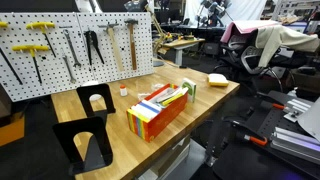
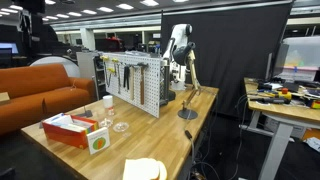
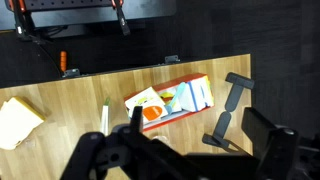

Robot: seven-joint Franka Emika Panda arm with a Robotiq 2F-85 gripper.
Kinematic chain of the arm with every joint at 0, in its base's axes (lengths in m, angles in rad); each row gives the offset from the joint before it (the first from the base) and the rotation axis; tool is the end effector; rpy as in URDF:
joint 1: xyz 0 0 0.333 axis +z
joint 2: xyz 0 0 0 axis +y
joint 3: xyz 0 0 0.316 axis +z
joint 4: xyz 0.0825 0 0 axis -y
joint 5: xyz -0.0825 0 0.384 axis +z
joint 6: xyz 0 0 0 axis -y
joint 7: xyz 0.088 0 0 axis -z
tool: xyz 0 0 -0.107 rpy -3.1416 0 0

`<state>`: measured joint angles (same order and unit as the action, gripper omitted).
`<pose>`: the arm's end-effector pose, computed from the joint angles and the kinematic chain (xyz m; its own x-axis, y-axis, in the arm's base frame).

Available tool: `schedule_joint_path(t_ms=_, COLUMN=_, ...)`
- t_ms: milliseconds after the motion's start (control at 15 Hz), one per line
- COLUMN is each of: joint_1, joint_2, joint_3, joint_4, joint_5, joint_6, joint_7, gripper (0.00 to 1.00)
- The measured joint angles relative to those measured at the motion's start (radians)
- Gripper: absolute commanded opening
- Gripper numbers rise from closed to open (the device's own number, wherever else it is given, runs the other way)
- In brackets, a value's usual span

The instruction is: Put the white object in the small container

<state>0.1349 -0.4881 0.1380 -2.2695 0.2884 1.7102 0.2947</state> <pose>0.3760 0.1401 0.5383 0.9875 -0.0774 -0.1372 -0.1021 -0.9777 -0.1835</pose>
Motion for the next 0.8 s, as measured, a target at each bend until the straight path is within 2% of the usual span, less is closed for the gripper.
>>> schedule_joint_path(t_ms=800, joint_1=-0.003, joint_2=0.011, joint_3=0.01, joint_4=-0.011, joint_5=-0.017, joint_6=0.003, joint_7=0.0, gripper=1.0)
